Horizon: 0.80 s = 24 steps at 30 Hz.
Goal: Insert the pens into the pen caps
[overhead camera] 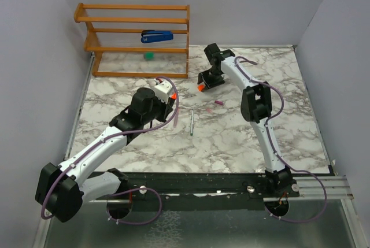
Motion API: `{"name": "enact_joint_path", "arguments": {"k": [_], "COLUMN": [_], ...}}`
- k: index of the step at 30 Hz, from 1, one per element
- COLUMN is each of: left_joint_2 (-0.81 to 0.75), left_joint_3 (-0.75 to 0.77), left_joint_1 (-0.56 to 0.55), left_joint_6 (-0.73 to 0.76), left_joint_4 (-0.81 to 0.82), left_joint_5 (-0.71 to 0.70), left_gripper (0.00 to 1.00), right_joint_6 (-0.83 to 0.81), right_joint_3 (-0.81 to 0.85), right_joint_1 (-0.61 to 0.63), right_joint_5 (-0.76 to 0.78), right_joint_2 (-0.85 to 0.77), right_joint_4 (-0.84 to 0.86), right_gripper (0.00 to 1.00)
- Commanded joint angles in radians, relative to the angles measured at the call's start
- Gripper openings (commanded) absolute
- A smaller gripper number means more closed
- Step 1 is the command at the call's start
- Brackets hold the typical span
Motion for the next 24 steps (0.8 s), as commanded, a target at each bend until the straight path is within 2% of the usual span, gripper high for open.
{"name": "enact_joint_path", "arguments": {"k": [1,5,9,16,17,20,21,24], "left_joint_2": [-0.019,-0.021,-0.022,-0.023,-0.023,-0.019,-0.017,-0.003], "left_joint_3": [0.013,0.013,0.01,0.008,0.008,0.008,0.009,0.011], "left_joint_1": [0.007,0.007,0.007,0.006,0.006,0.007,0.008,0.009], "left_joint_6": [0.017,0.023,0.026,0.029,0.03,0.029,0.028,0.024], "left_joint_4": [-0.006,-0.01,-0.012,-0.012,-0.012,-0.01,-0.009,-0.005], "left_joint_5": [0.008,-0.004,-0.012,-0.015,-0.014,-0.014,-0.01,0.001], "left_gripper": [0.0,0.0,0.0,0.0,0.0,0.0,0.0,0.0], "right_joint_6": [0.003,0.001,-0.015,-0.029,-0.031,-0.04,-0.05,-0.109], "right_joint_3": [0.015,0.01,-0.015,-0.071,-0.083,-0.152,-0.179,-0.206], "right_joint_1": [-0.006,-0.016,-0.027,-0.042,-0.045,-0.056,-0.059,-0.061], "right_joint_5": [-0.011,-0.029,-0.038,-0.006,-0.002,-0.011,-0.019,-0.022], "right_joint_2": [0.057,0.068,0.061,0.027,0.02,-0.019,-0.035,-0.067], "right_joint_4": [-0.137,-0.176,-0.18,-0.19,-0.186,-0.142,-0.116,-0.065], "right_gripper": [0.49,0.48,0.4,0.37,0.33,0.07,0.01,0.0]}}
